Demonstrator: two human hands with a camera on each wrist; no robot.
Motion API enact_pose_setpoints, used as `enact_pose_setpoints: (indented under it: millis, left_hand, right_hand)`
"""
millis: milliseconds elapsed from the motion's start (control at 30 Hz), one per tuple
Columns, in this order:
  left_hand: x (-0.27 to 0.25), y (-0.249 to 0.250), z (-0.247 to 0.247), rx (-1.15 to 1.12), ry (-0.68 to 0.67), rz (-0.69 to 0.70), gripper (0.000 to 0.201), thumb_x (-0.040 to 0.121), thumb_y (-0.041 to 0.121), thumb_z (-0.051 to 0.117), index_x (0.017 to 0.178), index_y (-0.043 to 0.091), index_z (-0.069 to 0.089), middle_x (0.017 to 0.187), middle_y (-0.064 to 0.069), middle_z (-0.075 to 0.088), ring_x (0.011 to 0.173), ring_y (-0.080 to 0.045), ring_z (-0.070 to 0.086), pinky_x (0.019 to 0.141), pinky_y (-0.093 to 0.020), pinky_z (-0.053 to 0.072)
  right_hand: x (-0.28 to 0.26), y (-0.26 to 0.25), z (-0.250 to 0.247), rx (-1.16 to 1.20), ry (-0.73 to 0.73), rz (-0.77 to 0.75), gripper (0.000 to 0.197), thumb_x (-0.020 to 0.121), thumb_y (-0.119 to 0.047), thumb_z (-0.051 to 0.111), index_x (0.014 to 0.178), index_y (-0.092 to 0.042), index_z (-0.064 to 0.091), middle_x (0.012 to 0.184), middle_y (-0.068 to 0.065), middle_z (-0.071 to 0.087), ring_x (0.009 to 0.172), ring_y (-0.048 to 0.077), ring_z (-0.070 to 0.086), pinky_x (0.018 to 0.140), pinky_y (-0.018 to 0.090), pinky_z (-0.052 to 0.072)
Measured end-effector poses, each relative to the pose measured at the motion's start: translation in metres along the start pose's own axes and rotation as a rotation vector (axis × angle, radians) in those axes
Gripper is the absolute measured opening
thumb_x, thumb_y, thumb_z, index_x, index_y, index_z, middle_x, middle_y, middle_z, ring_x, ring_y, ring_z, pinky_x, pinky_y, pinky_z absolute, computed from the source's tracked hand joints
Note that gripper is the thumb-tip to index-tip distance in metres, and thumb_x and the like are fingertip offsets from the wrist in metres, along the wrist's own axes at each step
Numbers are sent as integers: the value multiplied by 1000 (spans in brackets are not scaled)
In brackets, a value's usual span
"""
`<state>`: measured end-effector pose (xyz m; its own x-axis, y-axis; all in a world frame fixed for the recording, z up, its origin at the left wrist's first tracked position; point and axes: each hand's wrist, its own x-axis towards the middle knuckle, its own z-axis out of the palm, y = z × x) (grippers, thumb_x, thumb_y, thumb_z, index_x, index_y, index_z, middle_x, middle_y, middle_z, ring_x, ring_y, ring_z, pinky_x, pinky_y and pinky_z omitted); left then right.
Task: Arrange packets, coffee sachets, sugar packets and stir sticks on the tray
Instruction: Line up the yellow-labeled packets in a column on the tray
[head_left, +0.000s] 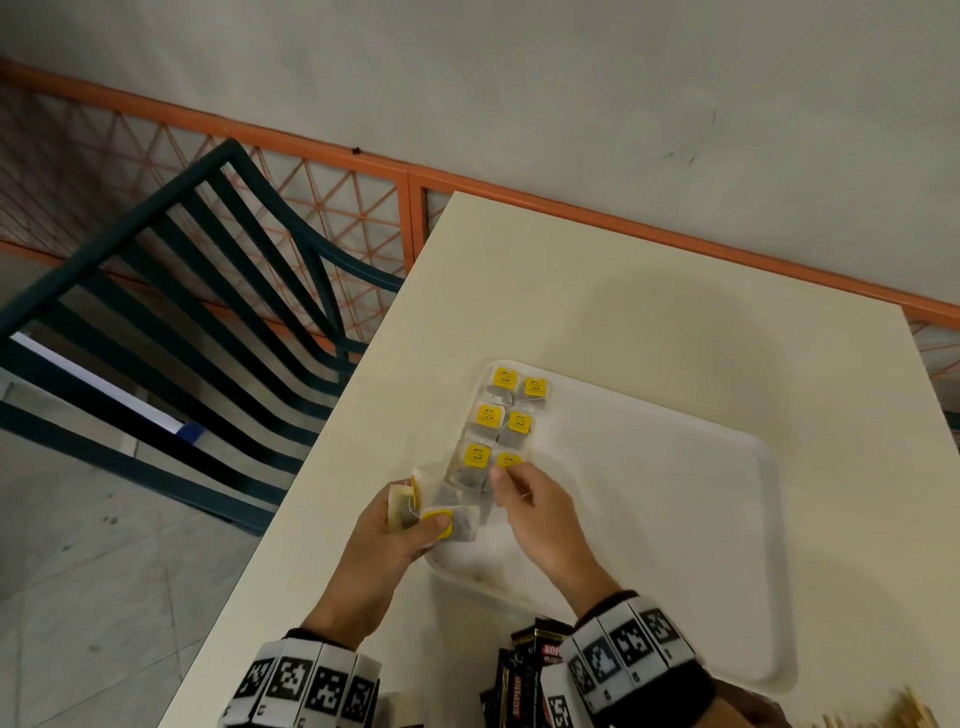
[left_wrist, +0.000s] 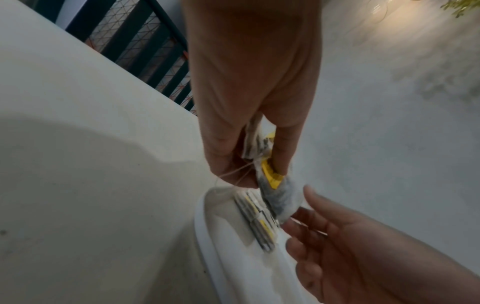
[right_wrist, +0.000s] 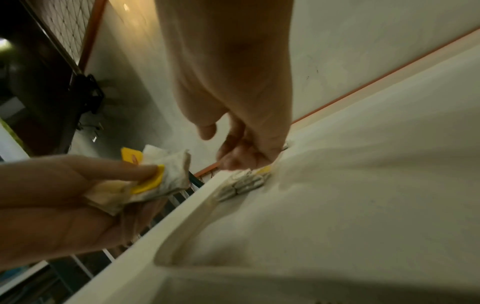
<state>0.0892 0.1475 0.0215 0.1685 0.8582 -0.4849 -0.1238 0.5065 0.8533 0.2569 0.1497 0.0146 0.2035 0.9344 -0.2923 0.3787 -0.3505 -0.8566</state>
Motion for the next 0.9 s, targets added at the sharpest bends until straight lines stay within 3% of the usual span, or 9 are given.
enact_pose_setpoints:
  millis: [100,200,267,433,533,600,800,900]
  left_hand:
    - [0,-1,3,-15,-8,9,30,81,-1,63,110,1,56,106,-21,67,92,-25,66,79,-30,56]
    - [-1,0,6,-29,-20,20,32,79,9,65,108,-1,55,103,-24,65,86,-24,67,80,-36,53]
    - [-2,1,7,-51,-10,11,31,81,14,64,107,1,56,98,-21,66,83,-23,66,78,-34,54]
    - [-4,0,4,-53,5,11,24,87,11,58,108,-1,56,95,-17,65,86,-23,64,76,-31,56]
    - [-4,0,2,-72,70,10,16,89,12,57,103,4,59,94,-15,65,87,-22,63,81,-32,54]
    - [-5,1,-1,-106,108,17,9,89,11,57,97,8,60,90,-9,65,84,-19,64,80,-30,53]
    - [-6,6,-8,-246,103,-16,14,92,1,43,94,2,56,98,-13,61,93,-26,61,75,-28,53]
    - [-8,6,-7,-223,82,-25,15,92,-3,39,94,0,54,96,-14,60,93,-26,61,71,-24,58]
  right_hand:
    - [-19,-7,3,130,-200,-13,7,89,-30,59,83,-34,60,77,-13,61,70,0,54,68,18,44]
    - [-26,-4,5,148,-205,-41,18,85,-13,64,79,-29,59,74,-10,61,61,1,55,62,18,47]
    - [-26,-2,5,184,-210,-4,19,85,-7,64,79,-24,57,74,-5,59,55,2,57,58,19,50]
    - [-29,-4,3,132,-320,15,14,86,-13,62,89,-26,60,79,-5,60,62,7,60,58,18,52]
    - [-26,0,6,43,-226,-3,10,85,-16,63,84,-26,61,80,-12,62,70,4,56,70,25,51]
    - [-21,4,10,59,-152,54,9,84,-17,65,80,-25,60,76,-12,61,69,4,54,71,26,48]
    - [-10,6,26,261,-36,291,13,82,-11,66,79,-14,54,71,1,61,54,11,57,44,16,42]
    - [-7,6,33,285,14,315,17,83,-9,64,76,-15,50,68,3,60,51,11,58,43,17,43]
